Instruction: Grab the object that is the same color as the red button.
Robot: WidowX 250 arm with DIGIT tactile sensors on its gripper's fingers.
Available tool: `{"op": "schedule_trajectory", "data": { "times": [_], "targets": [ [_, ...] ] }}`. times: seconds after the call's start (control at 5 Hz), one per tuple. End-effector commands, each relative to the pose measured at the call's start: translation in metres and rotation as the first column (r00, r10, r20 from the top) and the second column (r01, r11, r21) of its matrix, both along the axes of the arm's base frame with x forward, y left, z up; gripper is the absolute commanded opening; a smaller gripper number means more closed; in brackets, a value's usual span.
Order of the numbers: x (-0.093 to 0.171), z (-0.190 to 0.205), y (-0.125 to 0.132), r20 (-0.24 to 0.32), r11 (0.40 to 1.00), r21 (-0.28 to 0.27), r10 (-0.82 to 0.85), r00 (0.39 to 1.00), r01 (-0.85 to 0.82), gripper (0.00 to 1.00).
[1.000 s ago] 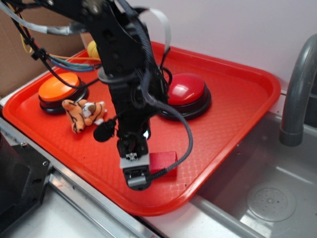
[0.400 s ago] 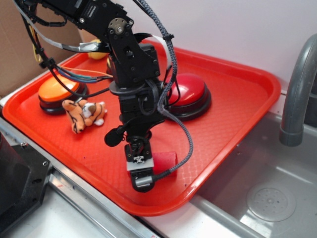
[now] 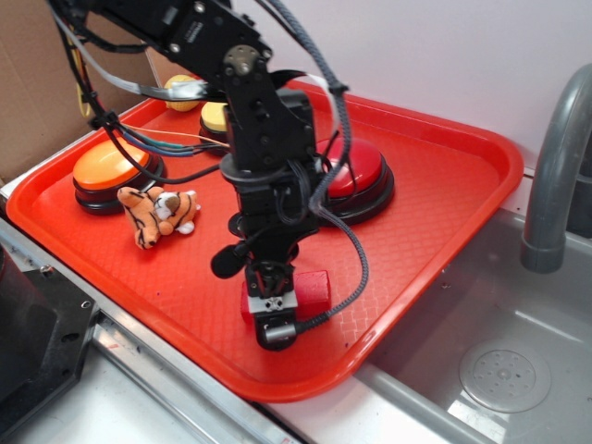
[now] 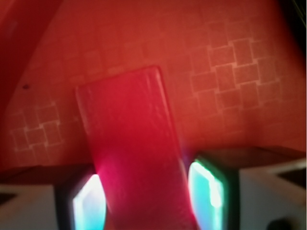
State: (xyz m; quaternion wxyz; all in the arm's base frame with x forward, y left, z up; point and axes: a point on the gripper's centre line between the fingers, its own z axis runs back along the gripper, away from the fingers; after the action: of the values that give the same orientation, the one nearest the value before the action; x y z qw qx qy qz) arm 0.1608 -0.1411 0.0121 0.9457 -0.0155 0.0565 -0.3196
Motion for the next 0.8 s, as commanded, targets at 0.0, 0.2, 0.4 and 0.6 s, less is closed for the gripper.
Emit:
{"op": "schedule_trajectory", "data": {
  "times": [0.0,0.2,0.4,0.6],
  "targets": [
    [-0.031,-0.006,0.0,-0.03,0.998,0.056,0.01,1.0,-0.008,0.0],
    [-0.043,0.044,0.033,-0.036,0.968,-0.095,0.23,0.972,-0.233,0.0],
    [-0.063,0.087,0.075,0.025,0.894,-0.217,0.406,0.914,-0.391,0.0],
    [-0.08,0.137,0.101,0.12,0.847,-0.2,0.519,0.846,-0.492,0.0]
  ]
}}
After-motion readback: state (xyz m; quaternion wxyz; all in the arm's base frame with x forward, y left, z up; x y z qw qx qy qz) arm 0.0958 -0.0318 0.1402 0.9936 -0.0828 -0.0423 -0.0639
